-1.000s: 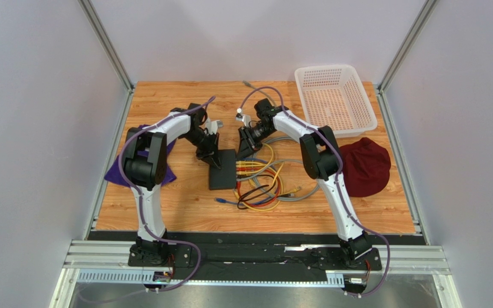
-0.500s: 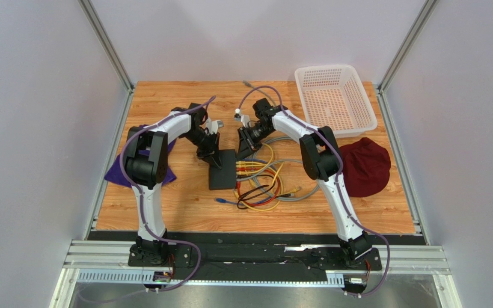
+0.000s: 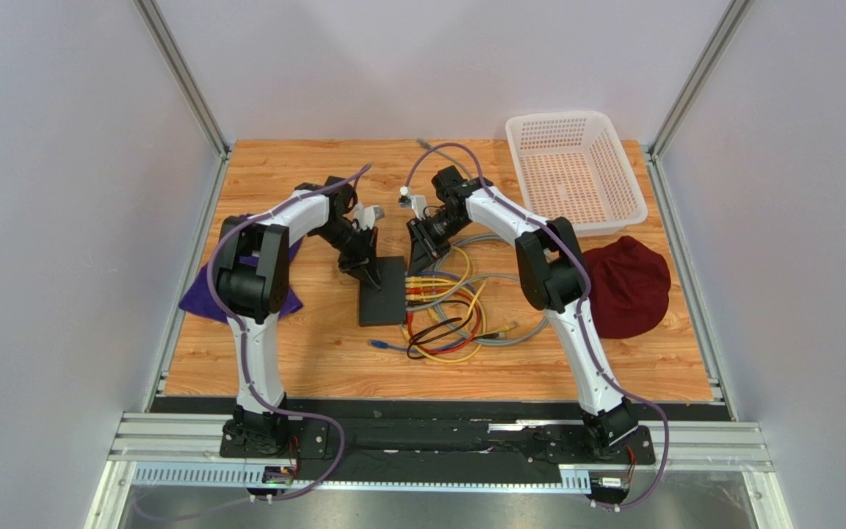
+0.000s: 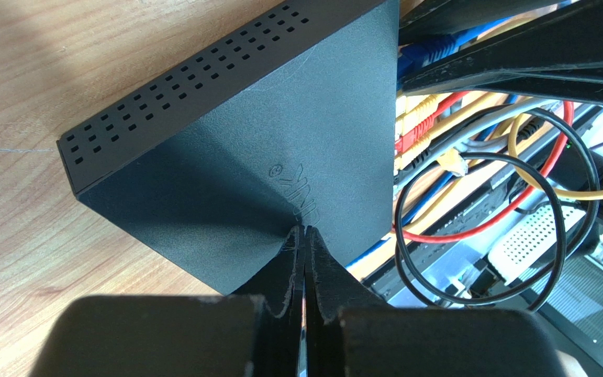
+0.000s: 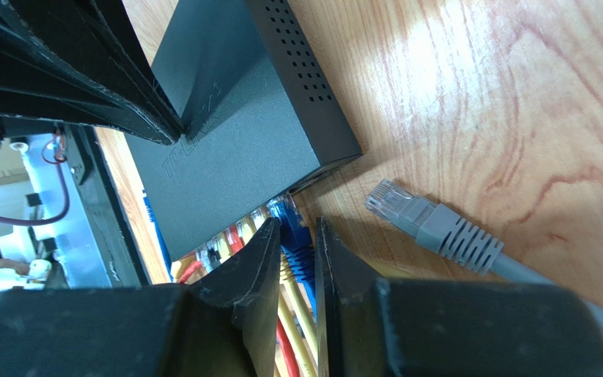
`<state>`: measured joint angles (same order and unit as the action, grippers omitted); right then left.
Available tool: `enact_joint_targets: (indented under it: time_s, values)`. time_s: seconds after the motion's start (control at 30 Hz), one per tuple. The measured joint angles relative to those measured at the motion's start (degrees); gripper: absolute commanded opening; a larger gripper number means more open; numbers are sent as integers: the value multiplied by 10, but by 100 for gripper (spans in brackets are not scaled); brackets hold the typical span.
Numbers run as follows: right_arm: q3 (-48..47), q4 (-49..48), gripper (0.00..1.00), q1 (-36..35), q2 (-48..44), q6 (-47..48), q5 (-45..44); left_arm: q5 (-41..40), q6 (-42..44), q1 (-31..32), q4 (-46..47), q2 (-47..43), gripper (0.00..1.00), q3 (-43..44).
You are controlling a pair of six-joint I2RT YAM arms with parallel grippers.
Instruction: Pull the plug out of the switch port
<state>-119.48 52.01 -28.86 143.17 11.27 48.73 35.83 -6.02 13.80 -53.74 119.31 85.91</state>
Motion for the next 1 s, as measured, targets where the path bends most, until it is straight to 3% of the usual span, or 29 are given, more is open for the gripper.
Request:
enact_joint_targets:
  time_s: [0.27,0.63,0.83,0.87,0.9,1.0]
  values:
    - [-40,26,0,2,10,26,-52,1,3,0,-2,1,0,2]
    - [-30,21,0,2,3,40,-55,-3,7,0,-3,1,0,5]
    - [-57,26,0,-5,2,54,-123,-3,11,0,-3,1,0,6]
    - [-60,26,8,-6,2,58,-134,-3,12,0,-3,1,0,6]
    - [-64,28,38,-6,1,64,-148,-3,13,0,-3,1,0,6]
    - [-66,31,50,-6,-2,77,-170,-3,14,1,-3,1,0,6]
